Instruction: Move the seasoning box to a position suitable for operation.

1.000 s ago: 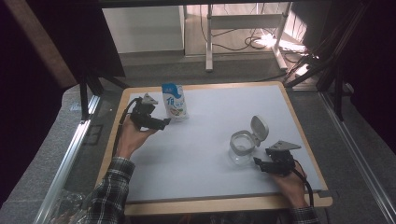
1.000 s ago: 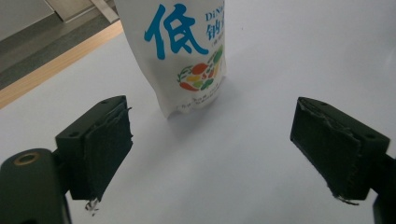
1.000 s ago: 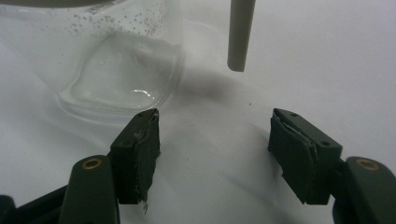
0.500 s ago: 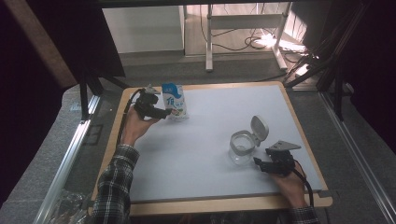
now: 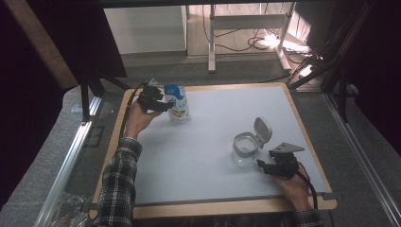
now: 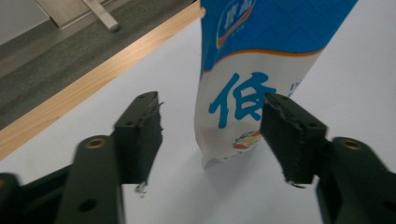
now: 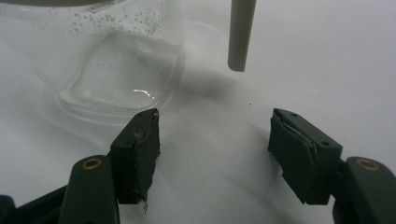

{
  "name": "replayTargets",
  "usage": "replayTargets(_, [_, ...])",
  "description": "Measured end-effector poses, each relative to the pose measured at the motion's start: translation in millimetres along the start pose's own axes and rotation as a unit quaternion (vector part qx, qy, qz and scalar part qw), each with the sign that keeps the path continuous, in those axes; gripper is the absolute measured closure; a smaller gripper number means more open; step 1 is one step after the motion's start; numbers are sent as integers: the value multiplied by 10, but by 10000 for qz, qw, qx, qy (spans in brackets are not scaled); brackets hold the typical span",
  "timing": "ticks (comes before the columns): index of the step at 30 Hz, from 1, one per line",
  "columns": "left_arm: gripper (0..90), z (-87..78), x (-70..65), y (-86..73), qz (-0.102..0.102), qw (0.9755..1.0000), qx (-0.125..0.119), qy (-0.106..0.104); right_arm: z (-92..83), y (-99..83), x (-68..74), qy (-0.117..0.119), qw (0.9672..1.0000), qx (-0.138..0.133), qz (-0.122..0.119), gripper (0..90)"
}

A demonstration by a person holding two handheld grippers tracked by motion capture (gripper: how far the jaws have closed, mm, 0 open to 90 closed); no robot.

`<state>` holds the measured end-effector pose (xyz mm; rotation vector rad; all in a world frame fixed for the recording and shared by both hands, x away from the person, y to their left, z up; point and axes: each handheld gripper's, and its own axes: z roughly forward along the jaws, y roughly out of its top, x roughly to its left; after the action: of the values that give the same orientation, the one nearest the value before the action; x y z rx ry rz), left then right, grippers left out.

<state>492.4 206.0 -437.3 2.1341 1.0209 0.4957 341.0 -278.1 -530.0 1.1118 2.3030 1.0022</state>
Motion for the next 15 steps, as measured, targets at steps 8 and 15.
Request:
replayTargets(8, [574,33,32,33,38,9989,-244,-387,0,0,0,-2,10000,-1,-1,343])
replayTargets(15, [745,19,14,47,104,9993,-238,-257,0,-1,0,0,10000,0,-9,343])
